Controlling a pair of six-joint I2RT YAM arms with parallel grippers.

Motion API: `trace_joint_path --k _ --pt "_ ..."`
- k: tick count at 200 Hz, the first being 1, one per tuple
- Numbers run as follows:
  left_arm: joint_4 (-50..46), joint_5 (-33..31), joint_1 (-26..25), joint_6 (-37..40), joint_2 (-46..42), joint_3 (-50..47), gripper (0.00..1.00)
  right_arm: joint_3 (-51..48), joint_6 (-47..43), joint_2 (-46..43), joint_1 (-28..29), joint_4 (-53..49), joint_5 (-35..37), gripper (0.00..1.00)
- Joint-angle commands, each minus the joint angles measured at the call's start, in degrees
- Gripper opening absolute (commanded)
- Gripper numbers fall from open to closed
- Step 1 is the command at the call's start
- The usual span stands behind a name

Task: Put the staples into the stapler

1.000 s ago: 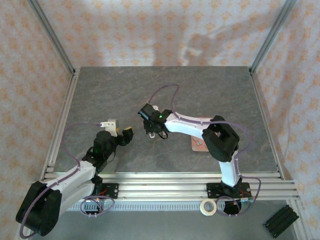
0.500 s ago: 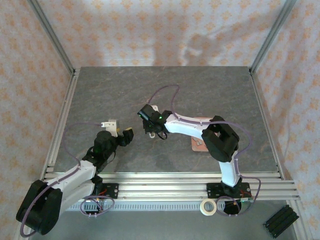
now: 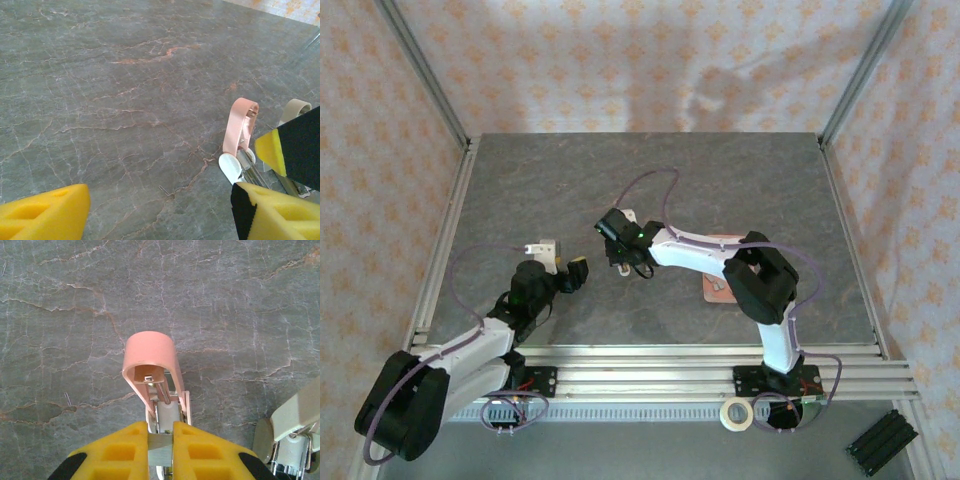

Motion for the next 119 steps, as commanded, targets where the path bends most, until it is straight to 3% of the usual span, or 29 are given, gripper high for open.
trace_joint_path --k 1,119 --pt "2.28 0.63 -0.4 0.22 0.64 1.35 0.75 -0.62 -0.02 -1.63 0.31 1.16 2.75 0.15" --pt "3.02 1.06 -0.38 -0.28 2.39 1.59 0.75 -0.75 -0.69 -1.06 0.4 0.94 3.82 0.15"
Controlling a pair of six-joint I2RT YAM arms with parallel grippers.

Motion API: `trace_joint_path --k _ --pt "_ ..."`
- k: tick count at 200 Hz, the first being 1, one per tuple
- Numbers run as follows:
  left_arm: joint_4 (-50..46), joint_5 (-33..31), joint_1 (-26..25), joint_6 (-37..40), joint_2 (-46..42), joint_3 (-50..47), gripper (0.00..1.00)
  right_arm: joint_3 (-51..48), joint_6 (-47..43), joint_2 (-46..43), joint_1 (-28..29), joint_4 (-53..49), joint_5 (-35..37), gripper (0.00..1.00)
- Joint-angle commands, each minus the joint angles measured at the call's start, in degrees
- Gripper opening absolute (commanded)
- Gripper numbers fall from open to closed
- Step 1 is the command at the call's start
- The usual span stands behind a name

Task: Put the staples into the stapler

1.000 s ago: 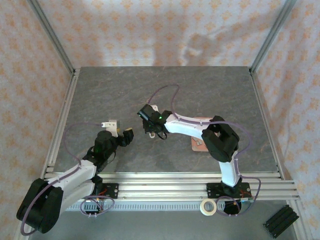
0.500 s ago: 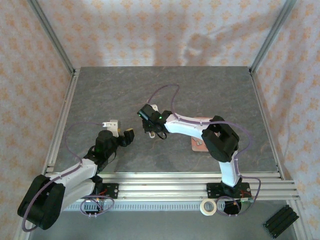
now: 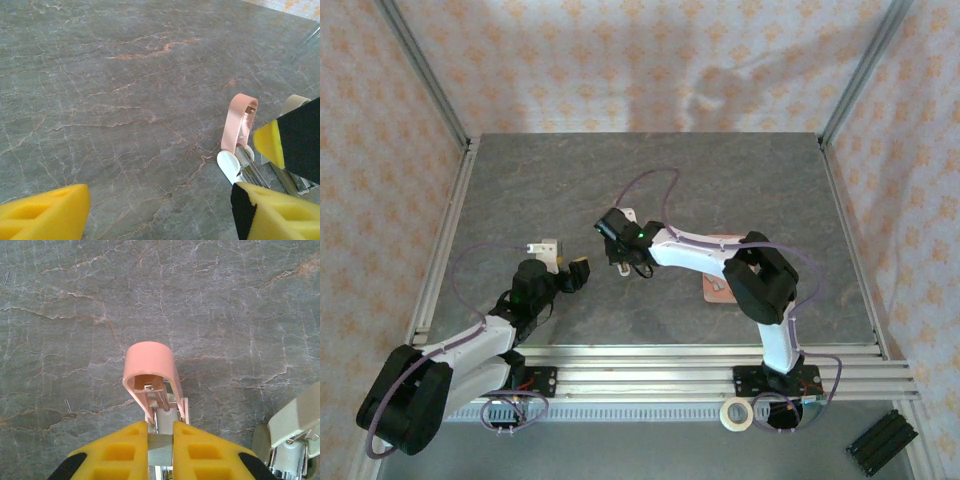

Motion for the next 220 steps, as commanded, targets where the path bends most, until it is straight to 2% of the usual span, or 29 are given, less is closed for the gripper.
trace_joint_path --k 1,220 --pt "2.21 0.15 -0.39 -0.29 0.48 1.2 0.75 -0.69 -0.49 -1.07 0.42 0.26 2.68 0.15" --pt "3.95 0.51 -0.4 -0.51 2.73 1.31 0.74 -2.77 -0.58 1.27 1.22 -0.95 2.68 0.15"
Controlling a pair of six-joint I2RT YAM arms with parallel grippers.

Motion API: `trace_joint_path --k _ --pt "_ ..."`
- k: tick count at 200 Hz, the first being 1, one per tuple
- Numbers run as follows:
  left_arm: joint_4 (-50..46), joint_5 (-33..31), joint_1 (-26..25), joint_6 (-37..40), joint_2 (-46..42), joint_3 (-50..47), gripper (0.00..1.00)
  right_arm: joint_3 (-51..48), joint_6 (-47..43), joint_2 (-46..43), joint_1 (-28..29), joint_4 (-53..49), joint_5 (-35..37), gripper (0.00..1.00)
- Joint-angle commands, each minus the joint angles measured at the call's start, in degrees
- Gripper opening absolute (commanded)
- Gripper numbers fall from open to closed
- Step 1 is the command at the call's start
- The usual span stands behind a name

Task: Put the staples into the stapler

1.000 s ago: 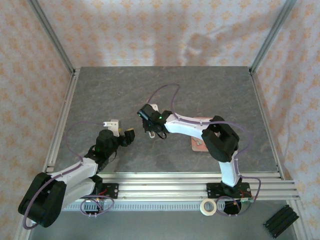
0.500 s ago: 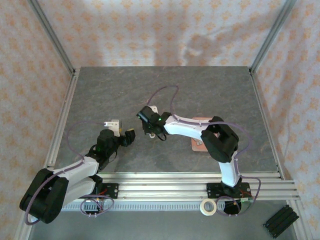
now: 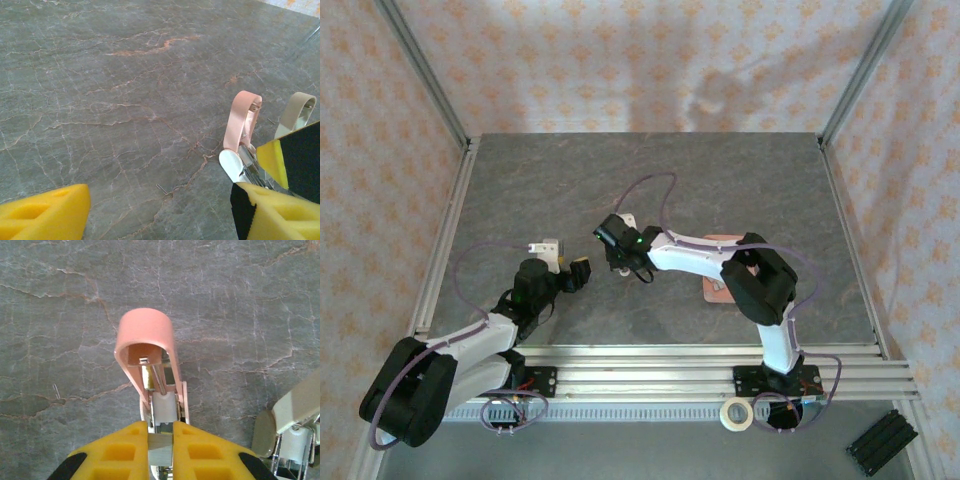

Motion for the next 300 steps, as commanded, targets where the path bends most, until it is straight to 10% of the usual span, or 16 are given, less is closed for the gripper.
trace_joint_path --k 1,300 --pt "1.92 0.3 -0.4 -0.47 0.09 1.29 0.75 -0.89 -0.56 1.15 0.24 -1.03 2.13 0.15" --pt "1.86 0.56 -0.4 -0.21 -0.11 1.57 0.74 -3.61 -0.3 0.68 1.26 -4.63 1.25 0.14"
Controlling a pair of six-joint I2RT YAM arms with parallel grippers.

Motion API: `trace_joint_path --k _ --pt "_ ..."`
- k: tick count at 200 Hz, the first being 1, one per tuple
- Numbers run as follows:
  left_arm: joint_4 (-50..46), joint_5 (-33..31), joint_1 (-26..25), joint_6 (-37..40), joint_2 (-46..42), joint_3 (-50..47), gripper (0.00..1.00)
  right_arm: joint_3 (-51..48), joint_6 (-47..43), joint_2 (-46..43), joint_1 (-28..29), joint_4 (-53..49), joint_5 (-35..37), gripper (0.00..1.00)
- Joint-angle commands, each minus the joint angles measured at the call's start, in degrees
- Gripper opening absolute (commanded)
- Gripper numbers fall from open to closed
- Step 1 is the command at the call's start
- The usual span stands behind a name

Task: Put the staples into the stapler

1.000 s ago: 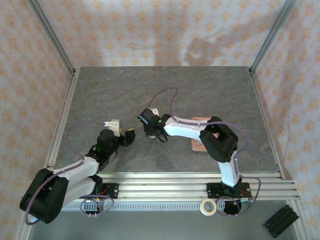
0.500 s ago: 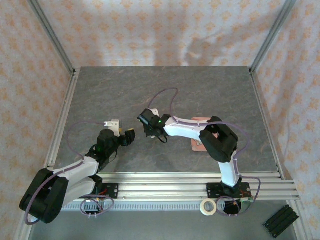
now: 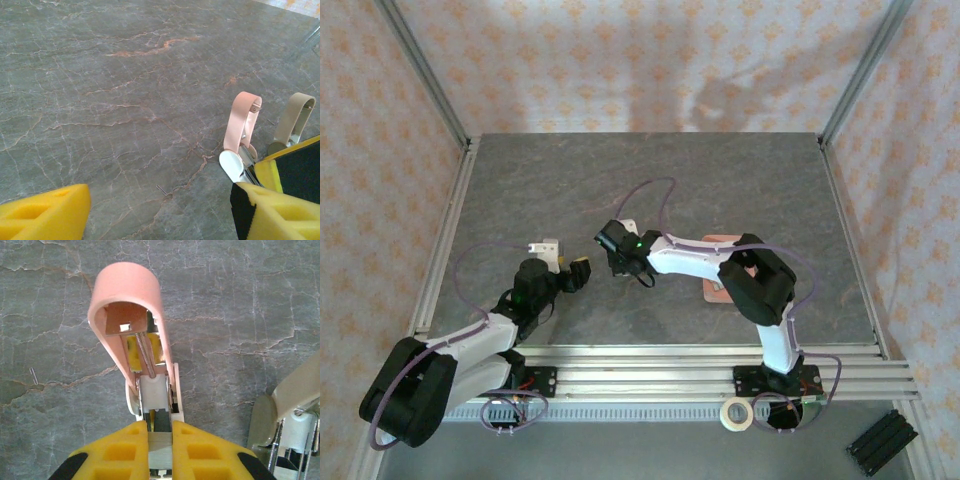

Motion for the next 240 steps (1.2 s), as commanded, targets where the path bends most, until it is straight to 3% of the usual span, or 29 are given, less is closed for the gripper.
trace_joint_path --k 1,83,161,240 --pt "1.81 0.58 -0.4 -0.27 -0.05 1.56 0.75 -1.75 -0.3 0.33 0.63 -4.63 1.06 0.14" --pt "2.4 0.72 -0.4 -0.32 0.35 1.56 0.75 0.77 0.48 1.51 0.75 -7.27 3.33 0.13" --pt "9.11 3.64 -0.53 0.82 1.33 -0.63 0.75 -1.5 3.76 -5.93 0.75 -2.45 6.99 0.14" --pt "12.19 4.43 -0.58 2.76 5.91 -0.29 0.75 0.08 7.87 -2.09 0.71 -7.34 4.77 0.14"
